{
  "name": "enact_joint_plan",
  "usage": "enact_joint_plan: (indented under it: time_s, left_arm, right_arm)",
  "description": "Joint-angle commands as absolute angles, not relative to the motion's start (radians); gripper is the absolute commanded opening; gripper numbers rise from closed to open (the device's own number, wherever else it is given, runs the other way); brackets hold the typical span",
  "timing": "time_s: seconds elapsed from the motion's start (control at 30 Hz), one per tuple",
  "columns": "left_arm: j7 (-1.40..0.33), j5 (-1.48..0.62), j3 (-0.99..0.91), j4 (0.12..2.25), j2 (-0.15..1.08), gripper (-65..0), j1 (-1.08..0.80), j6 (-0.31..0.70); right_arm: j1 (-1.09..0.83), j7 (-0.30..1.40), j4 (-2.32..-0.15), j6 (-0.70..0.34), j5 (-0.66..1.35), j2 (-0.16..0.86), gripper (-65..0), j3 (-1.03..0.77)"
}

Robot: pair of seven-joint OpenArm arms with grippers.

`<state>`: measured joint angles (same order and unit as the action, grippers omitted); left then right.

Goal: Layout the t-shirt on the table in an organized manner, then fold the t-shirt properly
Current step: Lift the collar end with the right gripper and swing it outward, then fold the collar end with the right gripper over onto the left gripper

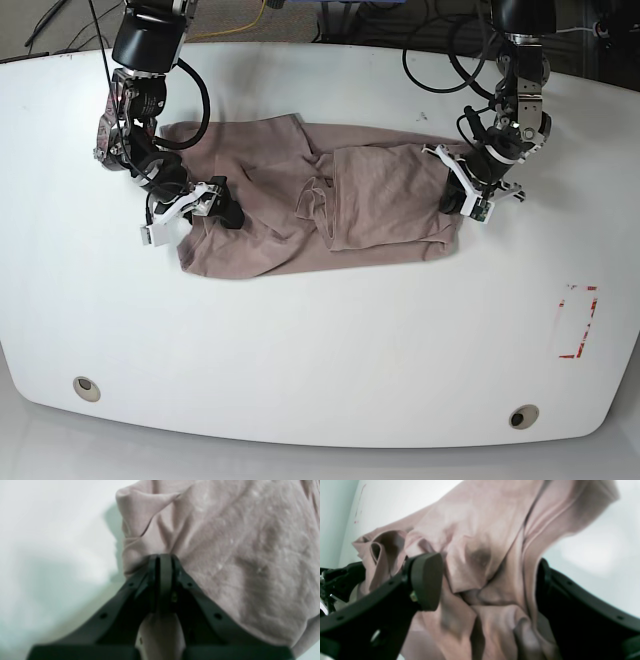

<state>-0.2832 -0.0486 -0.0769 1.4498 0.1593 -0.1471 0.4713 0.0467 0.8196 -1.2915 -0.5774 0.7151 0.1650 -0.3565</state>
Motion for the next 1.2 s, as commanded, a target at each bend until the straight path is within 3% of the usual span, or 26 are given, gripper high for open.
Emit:
enact_joint_plan:
  time_s: [0.0, 0.1, 0.2, 0.27, 0.33, 0.6, 0.83, 1.17]
  left_arm:
    - [-0.289, -0.044, -0.079, 1.460, 0.166, -65.0, -0.142, 0.467]
    - [-0.289, -0.044, -0.079, 1.460, 0.166, -65.0, -0.142, 0.467]
    - [-0.289, -0.044, -0.079, 1.460, 0.166, -65.0, -0.142, 0.467]
    - [-0.289, -0.044, -0.079, 1.460, 0.166, -65.0, -0.142, 0.467]
    - [-0.289, -0.044, -0.079, 1.460, 0.165, -65.0, -0.142, 0.467]
    - [-0.289, -0.044, -0.077, 1.460, 0.165, -65.0, -0.143, 0.467]
    - [-0.289, -0.044, -0.077, 1.460, 0.165, -65.0, -0.145, 0.467]
    - [-0.289, -0.042, -0.077, 1.460, 0.163, -65.0, -0.142, 0.467]
  right_arm:
    - [0.059, 0.823, -1.308, -0.576, 0.719, 0.177, -21.4, -0.354]
    - [0.059, 0.823, -1.307, -0.576, 0.719, 0.180, -30.6, -0.354]
    - [0.062, 0.823, -1.307, -0.578, 0.719, 0.185, -45.3, -0.354]
    - [0.065, 0.823, -1.307, -0.578, 0.714, 0.186, -59.5, -0.351]
    - [0.067, 0.823, -1.308, -0.578, 0.713, 0.191, -65.0, -0.349]
    - [0.061, 0.854, -1.405, -0.564, 0.713, 0.203, -65.0, -0.346]
    - [0.038, 0.941, -1.600, -0.447, 0.720, 0.196, -65.0, -0.349]
    - [0.022, 1.004, -1.748, -0.377, 0.786, 0.101, -65.0, -0.311]
